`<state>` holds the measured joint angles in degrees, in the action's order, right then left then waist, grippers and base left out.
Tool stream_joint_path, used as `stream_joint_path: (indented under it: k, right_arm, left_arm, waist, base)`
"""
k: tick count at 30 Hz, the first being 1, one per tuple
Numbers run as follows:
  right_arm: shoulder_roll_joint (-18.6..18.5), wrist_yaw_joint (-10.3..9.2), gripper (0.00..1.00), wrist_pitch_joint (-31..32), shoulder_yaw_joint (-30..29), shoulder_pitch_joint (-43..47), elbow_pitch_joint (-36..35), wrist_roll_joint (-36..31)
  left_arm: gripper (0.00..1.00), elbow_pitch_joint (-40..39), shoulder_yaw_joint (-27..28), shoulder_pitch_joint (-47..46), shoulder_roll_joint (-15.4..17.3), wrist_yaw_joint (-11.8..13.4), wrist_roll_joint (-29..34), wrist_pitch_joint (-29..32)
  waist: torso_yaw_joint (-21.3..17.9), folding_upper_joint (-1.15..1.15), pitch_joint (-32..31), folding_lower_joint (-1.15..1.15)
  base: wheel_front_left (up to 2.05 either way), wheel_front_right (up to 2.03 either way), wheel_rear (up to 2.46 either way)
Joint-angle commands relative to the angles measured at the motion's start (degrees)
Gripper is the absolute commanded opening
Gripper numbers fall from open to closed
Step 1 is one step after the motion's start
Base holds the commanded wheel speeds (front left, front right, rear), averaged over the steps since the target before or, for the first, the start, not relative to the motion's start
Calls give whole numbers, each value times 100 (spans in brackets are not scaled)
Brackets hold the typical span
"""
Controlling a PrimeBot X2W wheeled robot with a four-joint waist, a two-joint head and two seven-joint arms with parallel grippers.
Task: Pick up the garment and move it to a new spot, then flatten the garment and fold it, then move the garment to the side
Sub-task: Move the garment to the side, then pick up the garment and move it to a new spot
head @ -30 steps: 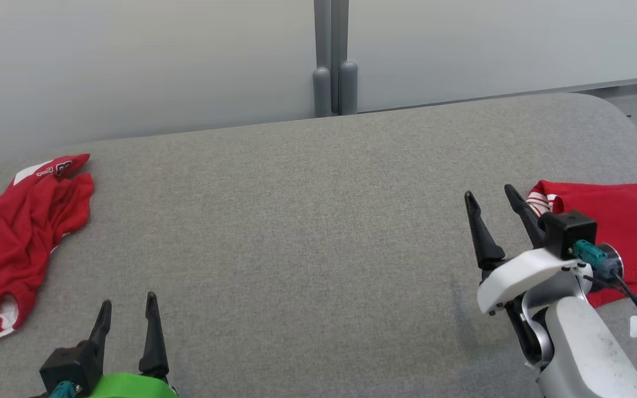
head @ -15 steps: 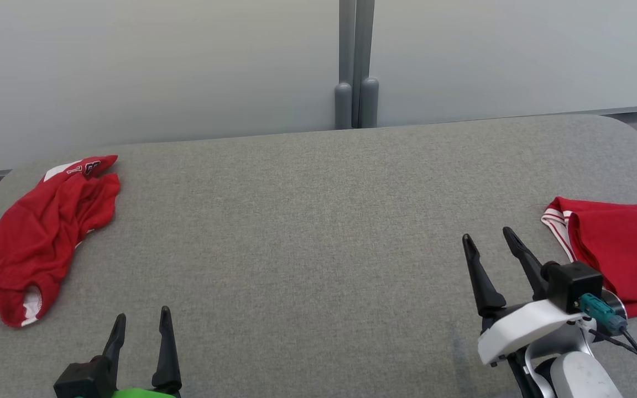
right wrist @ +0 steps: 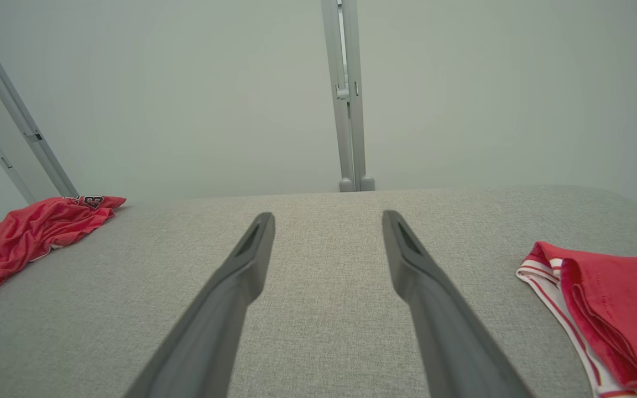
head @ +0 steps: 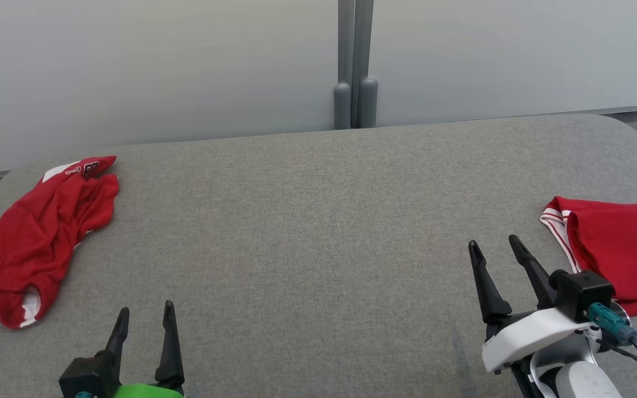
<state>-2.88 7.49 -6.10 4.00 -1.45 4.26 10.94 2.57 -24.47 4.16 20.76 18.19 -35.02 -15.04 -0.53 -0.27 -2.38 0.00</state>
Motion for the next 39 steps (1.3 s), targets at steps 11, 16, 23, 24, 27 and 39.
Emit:
stream_joint_path:
  k: [11,16,23,24,27,39]
  right_arm:
    - [-6,0,100,-8,11,97,-72,75]
    - [-6,0,100,-5,3,99,-85,87]
    - [-6,0,100,16,-48,144,-98,78]
    - [-5,0,100,20,-41,149,-96,87]
    - [-6,0,100,8,-28,196,-102,123]
    - [-7,0,100,-45,95,200,-83,191]
  left_arm:
    - [100,60,104,-35,-53,-68,131,-15]
    - [100,52,116,-35,-52,-84,160,-15]
    - [100,104,99,-153,-9,-102,198,-13]
    - [100,108,107,-157,-1,-97,203,-13]
    - [100,122,123,-177,24,-84,216,-11]
    - [100,75,176,-86,56,12,161,19]
  waist:
    - [21,27,0,0]
    - [28,27,11,0]
    - [276,27,14,0]
    - [344,27,10,0]
    - [594,27,-5,0]
    - [1942,27,-37,0]
  base:
    - [0,0,0]
    - [0,0,0]
    - [0,0,0]
    - [0,0,0]
    - [0,0,0]
    - [0,0,0]
